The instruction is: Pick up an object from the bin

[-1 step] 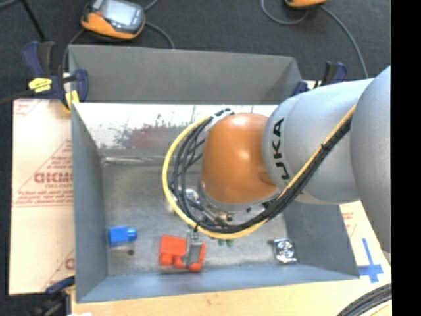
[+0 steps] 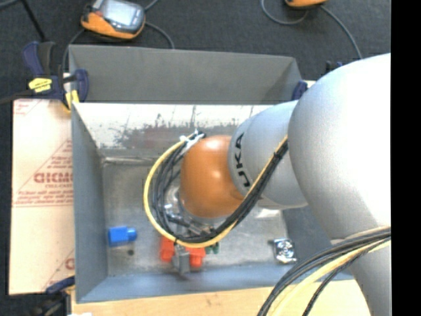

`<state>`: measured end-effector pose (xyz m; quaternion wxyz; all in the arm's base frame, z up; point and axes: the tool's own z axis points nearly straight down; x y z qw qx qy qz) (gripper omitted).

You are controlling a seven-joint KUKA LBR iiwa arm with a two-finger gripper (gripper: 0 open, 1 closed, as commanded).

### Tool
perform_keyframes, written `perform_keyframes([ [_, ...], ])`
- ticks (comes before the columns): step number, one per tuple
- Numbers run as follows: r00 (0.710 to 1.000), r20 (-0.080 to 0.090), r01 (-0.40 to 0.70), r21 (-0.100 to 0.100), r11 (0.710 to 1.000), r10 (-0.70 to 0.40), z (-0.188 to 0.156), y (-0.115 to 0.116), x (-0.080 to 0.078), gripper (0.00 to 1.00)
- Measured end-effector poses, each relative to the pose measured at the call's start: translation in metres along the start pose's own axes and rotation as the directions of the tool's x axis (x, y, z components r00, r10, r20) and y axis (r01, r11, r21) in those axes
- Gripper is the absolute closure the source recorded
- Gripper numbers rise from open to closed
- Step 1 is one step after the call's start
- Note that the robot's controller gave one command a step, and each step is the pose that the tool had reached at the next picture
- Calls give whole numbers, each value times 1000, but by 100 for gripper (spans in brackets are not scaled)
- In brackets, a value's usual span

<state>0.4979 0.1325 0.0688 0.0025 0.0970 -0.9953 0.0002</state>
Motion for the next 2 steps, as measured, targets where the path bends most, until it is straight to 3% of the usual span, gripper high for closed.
perform_keyframes([
  [1,1000,9,-5,-1,1000,5,-4,0,-3,100],
  [2,999,18,-47,-3,999,47,-134,33,-34,100],
])
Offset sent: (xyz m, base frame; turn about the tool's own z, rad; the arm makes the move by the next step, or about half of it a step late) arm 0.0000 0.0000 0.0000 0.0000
